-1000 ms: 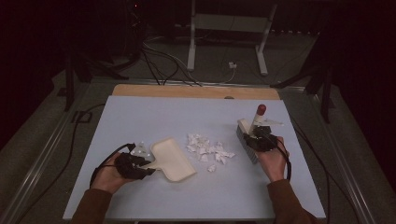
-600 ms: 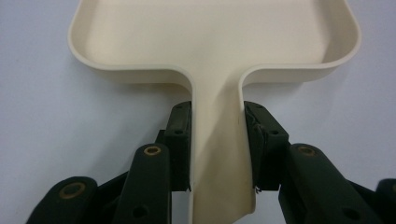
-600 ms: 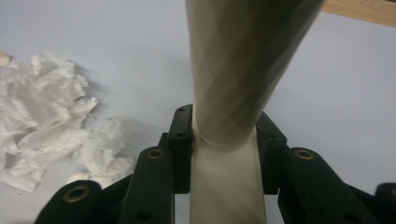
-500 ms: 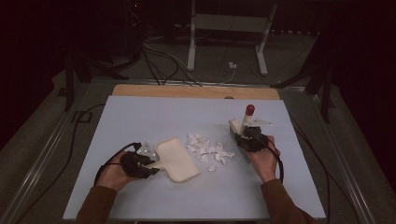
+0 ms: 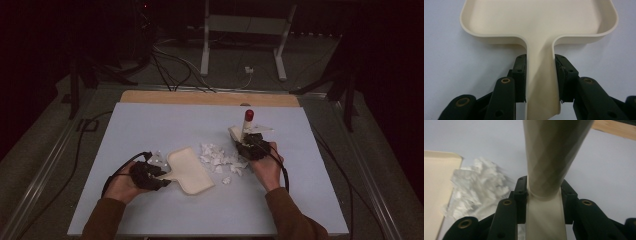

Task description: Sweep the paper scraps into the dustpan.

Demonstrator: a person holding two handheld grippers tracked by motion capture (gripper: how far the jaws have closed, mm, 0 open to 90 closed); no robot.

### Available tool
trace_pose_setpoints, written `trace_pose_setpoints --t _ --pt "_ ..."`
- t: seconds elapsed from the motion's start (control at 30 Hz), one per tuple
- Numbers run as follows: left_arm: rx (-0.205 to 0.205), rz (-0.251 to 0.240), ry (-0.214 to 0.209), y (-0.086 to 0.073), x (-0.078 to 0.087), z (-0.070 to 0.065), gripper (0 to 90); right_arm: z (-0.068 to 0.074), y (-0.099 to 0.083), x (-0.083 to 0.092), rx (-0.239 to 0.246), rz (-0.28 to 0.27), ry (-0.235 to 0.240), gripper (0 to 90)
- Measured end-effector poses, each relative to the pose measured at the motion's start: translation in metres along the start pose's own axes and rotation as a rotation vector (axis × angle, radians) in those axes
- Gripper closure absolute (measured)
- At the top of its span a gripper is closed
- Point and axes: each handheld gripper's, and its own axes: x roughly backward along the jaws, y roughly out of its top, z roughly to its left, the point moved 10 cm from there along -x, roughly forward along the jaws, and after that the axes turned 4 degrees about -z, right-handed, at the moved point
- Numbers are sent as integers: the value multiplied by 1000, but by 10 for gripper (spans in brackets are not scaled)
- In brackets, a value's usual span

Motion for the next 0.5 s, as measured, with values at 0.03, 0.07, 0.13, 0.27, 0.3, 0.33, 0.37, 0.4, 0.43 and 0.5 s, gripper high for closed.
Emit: trace_pose_setpoints --t 0.03,0.07,0.13,0.27,0.3,0.33,0.37,0.4,0.43,0.5 --pt "0 -1 0 0 0 0 665 2 1 -2 10 0 2 672" --pt "0 0 -1 0 0 0 665 4 2 -3 22 0 4 671" --pt "-1 1 -3 0 0 1 665 8 3 -6 47 -6 19 671" --pt "-3 3 -5 0 0 1 665 12 7 -10 73 -17 42 672" --pt "-3 4 -5 0 0 1 665 13 8 -11 71 -21 56 672" --pt "-2 4 -6 0 0 1 665 15 10 -12 71 -27 73 672" --pt "-3 5 -7 0 0 1 665 16 11 -13 66 -30 91 672" --pt "-2 4 -7 0 0 1 665 19 13 -14 65 -36 108 672" --pt "-2 4 -8 0 0 1 665 21 14 -15 65 -40 124 672" --pt "-1 4 -9 0 1 2 665 26 16 -19 86 -47 142 672"
